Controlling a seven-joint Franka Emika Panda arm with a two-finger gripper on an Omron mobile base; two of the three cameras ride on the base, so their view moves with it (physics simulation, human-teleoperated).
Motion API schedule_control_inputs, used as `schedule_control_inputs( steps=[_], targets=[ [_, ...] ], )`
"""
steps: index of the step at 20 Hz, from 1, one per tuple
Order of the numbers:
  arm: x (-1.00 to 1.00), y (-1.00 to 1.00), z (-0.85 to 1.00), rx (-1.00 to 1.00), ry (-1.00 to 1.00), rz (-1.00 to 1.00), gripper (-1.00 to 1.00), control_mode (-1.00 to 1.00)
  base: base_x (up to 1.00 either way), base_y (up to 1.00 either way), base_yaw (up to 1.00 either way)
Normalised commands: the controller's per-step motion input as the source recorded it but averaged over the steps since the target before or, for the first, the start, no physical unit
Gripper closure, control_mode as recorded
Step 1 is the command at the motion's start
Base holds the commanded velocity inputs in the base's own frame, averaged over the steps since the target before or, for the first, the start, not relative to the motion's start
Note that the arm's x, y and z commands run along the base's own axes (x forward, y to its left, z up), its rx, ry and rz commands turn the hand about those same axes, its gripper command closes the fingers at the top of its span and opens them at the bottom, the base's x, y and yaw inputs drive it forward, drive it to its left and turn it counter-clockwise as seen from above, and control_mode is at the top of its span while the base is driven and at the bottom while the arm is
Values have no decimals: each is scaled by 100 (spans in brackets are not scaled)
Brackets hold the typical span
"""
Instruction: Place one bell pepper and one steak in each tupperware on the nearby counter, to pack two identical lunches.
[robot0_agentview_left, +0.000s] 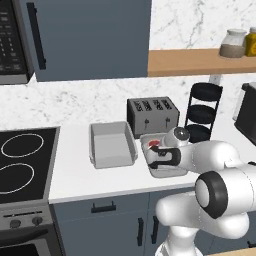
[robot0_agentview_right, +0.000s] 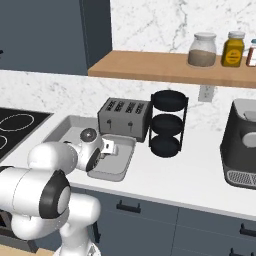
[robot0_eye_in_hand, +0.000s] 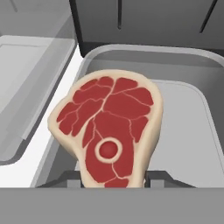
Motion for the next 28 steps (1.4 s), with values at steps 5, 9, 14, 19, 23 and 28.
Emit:
schedule_control_inputs(
  steps=[5, 9, 14, 19, 23, 28],
  targets=[
    [0, 0, 0, 0, 0, 0, 100, -100, 0, 0, 0],
    [0, -15, 0, 5, 0, 0, 100, -100, 0, 0, 0],
    [2, -10, -2, 1, 0, -1, 100, -100, 0, 0, 0],
    [0, 2, -1, 0, 0, 0, 100, -100, 0, 0, 0],
    [0, 13, -6, 1, 0, 0, -100, -100, 0, 0, 0],
    [-3, 0, 0, 0, 0, 0, -100, -100, 0, 0, 0]
  ],
)
